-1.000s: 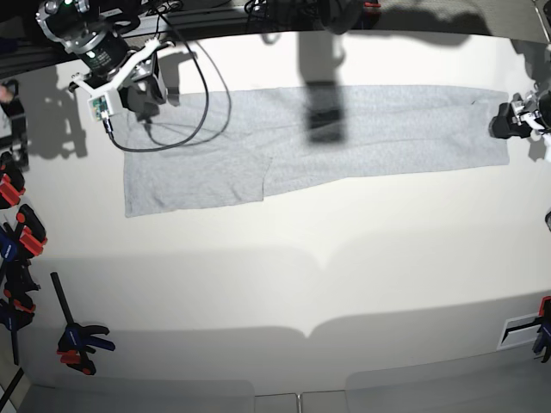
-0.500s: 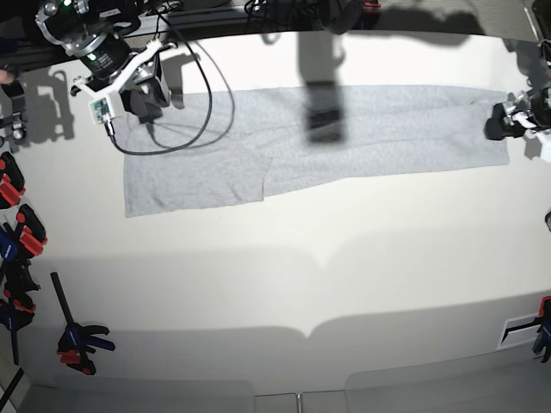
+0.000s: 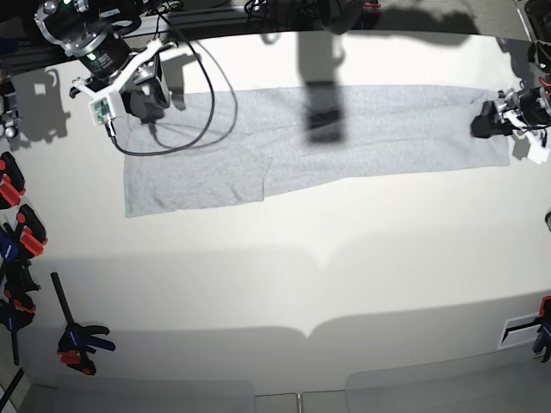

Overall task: Fold the T-shirt properly
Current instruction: 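Lift both grippers away from the folded shirt, then grasp the strip's end with the left gripper and fold it inward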

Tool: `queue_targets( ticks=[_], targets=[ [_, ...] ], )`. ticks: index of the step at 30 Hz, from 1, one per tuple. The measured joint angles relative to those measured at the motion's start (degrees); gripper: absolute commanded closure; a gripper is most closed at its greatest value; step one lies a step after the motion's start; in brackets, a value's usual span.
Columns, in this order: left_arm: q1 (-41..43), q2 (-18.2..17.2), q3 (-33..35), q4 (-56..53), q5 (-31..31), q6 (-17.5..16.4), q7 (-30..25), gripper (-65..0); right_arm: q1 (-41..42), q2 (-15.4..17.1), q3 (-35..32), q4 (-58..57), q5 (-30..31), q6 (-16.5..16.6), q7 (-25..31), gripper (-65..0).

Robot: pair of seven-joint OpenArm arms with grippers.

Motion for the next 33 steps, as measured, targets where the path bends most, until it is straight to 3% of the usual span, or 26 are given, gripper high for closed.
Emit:
queue_targets(
  ticks=[3, 4, 10, 13, 16, 25, 33],
  targets=[
    [0.50, -0.59, 0.11, -0.28, 1.05, 0.15, -1.81, -3.3, 0.00, 0.02, 0.00, 0.00, 0.00, 0.02, 0.02, -23.6],
    [0.61, -0.63, 0.11, -0.35, 1.42, 0.26, -2.93, 0.0, 0.00, 0.00, 0.00, 0.00, 0.00, 0.00, 0.02, -23.6],
    [0.74, -4.42, 0.44, -0.57, 0.35, 0.57, -4.46, 0.0, 0.00, 0.00, 0.02, 0.00, 0.00, 0.00, -0.13, -23.6],
    [0.63, -8.00, 0.44, -0.63, -1.05, 4.59, -4.94, 0.0, 0.00, 0.00, 0.02, 0.00, 0.02, 0.00, -0.13, -23.6],
    [0.48, -9.53, -0.07, -0.46, -1.05, 5.81, -5.68, 0.0, 0.00, 0.00, 0.02, 0.00, 2.01, 0.02, -0.39, -23.6],
    [0.66, -8.79, -1.57, 10.82, -5.49, 5.64, -0.44, 0.0, 0.28, 0.00, 0.02, 0.00, 3.17, 0.02, -0.33, -23.6],
    [1.01, 0.17, -1.57, 26.49, -5.92, 5.62, 4.07, 0.0, 0.33, 0.02, 0.02, 0.00, 3.15, 0.02, -0.33, -23.6]
  ],
)
